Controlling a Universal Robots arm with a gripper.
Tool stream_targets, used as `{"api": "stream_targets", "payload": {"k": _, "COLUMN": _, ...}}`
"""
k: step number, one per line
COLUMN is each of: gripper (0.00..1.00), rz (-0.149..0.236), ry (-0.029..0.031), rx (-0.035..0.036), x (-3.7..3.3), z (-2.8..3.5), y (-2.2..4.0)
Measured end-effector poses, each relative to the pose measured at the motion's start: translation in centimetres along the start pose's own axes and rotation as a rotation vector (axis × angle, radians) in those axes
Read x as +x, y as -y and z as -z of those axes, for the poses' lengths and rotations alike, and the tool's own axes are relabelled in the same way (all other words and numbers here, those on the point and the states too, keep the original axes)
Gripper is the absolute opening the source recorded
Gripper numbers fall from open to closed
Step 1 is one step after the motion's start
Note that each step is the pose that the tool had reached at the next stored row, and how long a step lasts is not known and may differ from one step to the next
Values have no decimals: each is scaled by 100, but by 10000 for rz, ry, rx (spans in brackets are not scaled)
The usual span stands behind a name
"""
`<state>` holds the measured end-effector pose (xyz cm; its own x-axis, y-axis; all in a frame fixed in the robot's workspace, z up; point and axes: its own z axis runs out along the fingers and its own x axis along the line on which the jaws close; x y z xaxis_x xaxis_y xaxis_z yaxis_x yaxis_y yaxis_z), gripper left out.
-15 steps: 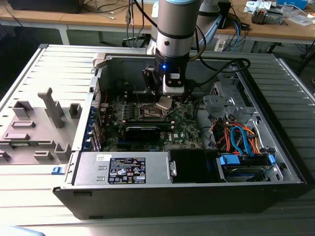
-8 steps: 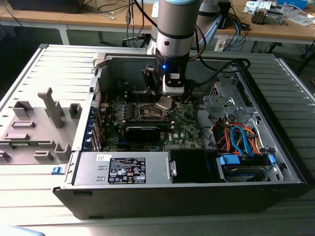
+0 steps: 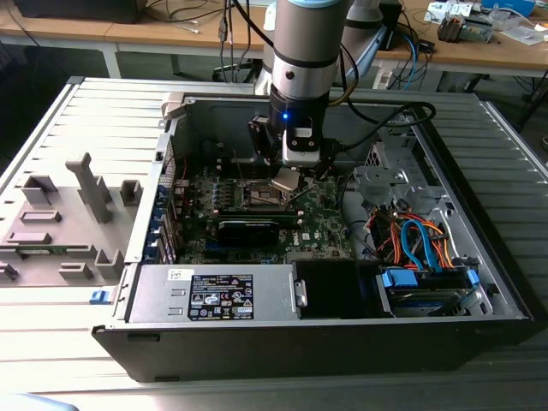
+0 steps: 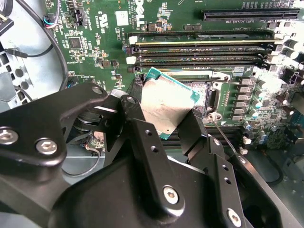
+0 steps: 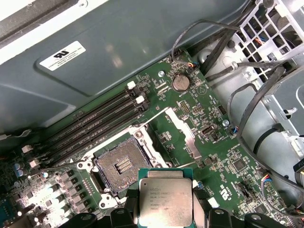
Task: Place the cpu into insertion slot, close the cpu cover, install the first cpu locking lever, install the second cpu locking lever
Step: 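Place the cpu into insertion slot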
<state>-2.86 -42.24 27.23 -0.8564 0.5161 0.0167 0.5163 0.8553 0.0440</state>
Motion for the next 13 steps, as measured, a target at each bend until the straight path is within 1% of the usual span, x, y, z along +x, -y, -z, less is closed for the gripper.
{"api": "stream_targets", "payload": {"k": 13, "gripper": 55, "rz": -85, "ry": 4, "rx": -1, "x": 0, "z": 0, "y": 0}}
